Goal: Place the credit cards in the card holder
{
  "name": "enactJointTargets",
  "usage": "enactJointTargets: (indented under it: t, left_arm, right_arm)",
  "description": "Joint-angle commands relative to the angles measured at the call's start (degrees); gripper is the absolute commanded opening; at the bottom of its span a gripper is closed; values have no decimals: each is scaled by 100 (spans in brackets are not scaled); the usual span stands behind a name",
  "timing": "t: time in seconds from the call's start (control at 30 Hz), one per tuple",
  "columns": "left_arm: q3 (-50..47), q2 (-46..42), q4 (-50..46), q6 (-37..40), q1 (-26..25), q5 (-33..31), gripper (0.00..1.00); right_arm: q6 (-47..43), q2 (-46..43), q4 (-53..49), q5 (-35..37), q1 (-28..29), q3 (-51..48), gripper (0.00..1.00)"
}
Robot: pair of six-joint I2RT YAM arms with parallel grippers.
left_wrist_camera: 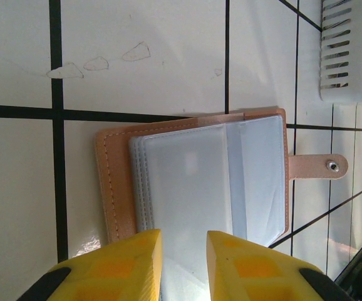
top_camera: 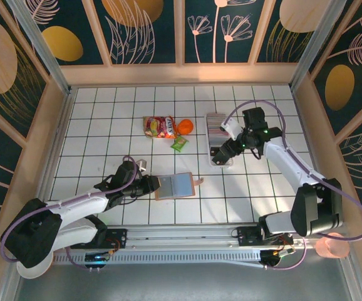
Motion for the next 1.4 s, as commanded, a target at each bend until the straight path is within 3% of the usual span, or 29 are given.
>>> enactJointTargets:
  t: [0.0, 0.13, 0.47, 0.73, 1.37]
  left_arm:
    - [-49, -110, 49, 102, -37, 104, 24]
    - [-99, -218, -2, 127, -42, 102, 24]
    - [-150, -332, -35, 133, -49, 80, 24]
    - [-141, -305, -33, 137, -46, 98, 24]
    - [-142, -226, 2, 115, -48, 96, 23]
  right_arm:
    - [215, 467, -535, -472, -229, 313, 58]
    - [214, 955, -814, -920, -336, 588, 60]
    - [320, 1338, -823, -453, -599, 750, 62]
    - [310, 1612, -892, -640, -580, 753, 62]
    - [222, 1524, -982, -1002, -438, 670, 51]
